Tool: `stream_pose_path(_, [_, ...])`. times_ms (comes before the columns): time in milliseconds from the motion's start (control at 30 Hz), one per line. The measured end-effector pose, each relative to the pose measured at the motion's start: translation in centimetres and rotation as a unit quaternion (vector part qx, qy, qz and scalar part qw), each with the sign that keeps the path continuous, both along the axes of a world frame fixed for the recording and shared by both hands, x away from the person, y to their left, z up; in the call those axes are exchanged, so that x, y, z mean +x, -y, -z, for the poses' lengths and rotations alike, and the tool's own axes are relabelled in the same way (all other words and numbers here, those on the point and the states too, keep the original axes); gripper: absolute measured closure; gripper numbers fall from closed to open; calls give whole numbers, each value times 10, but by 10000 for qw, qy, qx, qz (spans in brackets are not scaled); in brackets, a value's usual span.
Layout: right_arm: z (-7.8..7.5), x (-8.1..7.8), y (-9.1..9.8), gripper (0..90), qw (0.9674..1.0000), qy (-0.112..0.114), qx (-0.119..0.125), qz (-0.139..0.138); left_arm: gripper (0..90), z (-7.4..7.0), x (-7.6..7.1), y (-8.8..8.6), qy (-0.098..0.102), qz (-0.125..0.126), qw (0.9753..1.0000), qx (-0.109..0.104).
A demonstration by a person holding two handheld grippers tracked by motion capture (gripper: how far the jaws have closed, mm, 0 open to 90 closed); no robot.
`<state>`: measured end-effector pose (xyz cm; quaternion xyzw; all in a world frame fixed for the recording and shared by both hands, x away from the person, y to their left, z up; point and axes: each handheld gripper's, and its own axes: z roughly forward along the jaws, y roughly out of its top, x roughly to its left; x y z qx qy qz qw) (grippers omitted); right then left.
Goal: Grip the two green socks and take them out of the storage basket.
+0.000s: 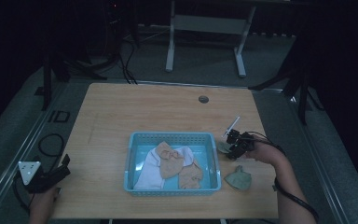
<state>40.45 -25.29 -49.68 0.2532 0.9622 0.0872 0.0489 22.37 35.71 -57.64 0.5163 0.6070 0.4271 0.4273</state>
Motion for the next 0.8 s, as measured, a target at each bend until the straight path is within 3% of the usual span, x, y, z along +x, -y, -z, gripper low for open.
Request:
stream_pose_path(300, [-20,-7,11,511,9998,168,93,93,7,0,0,0,2,-2,10000,6])
stream_pose_path(400, [-25,-10,22,483,9991,241,211,268,7,0,0,0,-4,-1,10000,12])
stream_pose_path(567, [-26,-14,36,466,9979,336,287,473,7,0,0,0,0,-6,10000,5])
stream_pose_path(800, [-14,-21,60,459,9945,495,431,814,7,0,0,0,-11,-9,10000,9])
